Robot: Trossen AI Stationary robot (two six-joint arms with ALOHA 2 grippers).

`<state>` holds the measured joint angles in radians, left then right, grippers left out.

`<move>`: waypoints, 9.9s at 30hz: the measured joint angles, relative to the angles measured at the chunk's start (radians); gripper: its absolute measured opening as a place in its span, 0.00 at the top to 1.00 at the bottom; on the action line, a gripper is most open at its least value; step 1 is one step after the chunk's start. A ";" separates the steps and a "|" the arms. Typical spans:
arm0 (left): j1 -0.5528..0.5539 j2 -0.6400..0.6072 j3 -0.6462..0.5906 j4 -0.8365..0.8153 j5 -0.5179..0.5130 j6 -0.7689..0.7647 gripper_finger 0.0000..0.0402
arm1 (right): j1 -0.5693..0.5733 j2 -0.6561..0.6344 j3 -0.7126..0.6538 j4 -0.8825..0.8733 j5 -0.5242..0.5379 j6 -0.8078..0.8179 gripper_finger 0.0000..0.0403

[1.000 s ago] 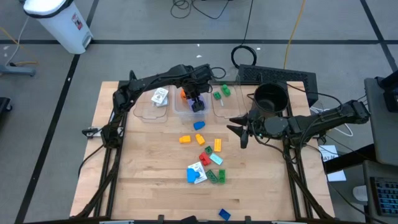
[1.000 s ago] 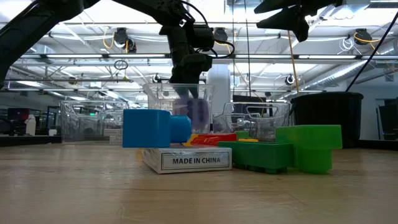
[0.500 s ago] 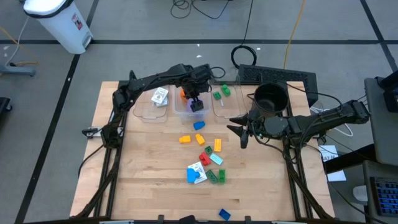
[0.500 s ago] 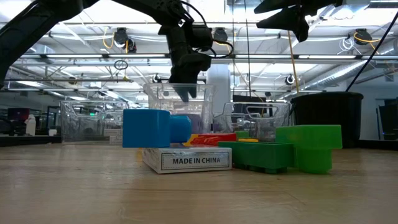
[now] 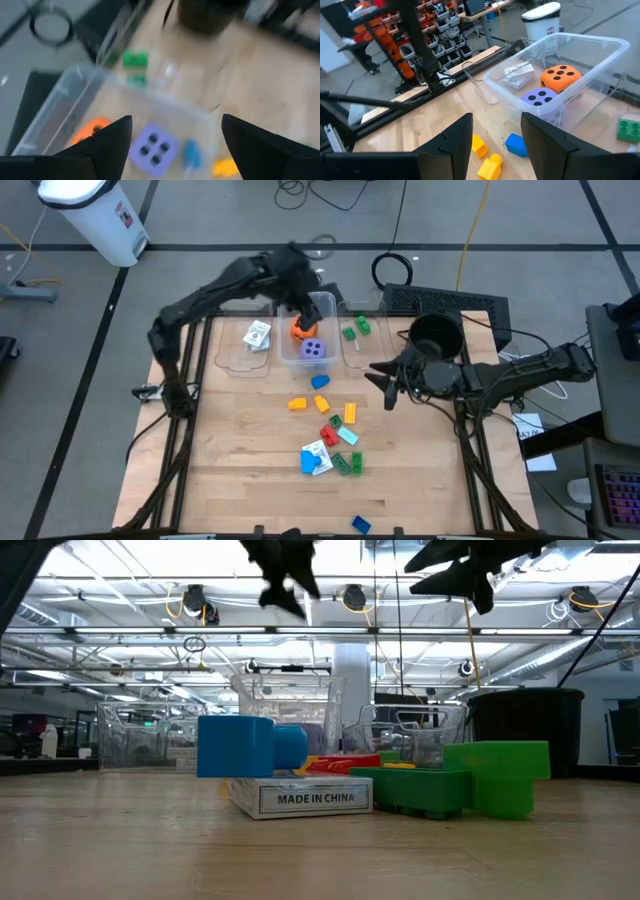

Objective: Pick & Place Toys
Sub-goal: Put the light blue game piece into the right transparent bin

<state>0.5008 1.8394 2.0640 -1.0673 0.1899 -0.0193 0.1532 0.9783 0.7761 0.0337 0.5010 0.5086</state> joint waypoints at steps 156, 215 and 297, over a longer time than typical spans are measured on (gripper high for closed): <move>-0.797 -0.200 -1.416 2.083 -0.168 -1.139 0.97 | 0.126 0.373 0.249 0.173 -0.192 0.064 0.60; -0.606 -0.638 -1.415 1.829 -0.254 -0.735 0.92 | -0.034 0.553 0.248 0.655 -0.378 0.318 0.70; -0.387 -0.794 -1.415 1.713 -0.096 -0.666 0.44 | -0.836 0.795 0.848 -0.942 -0.582 -0.360 0.70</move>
<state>0.1134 1.0458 0.6485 0.6454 0.0937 -0.6852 -0.6827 1.7730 1.6243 -0.9079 -0.0806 0.1489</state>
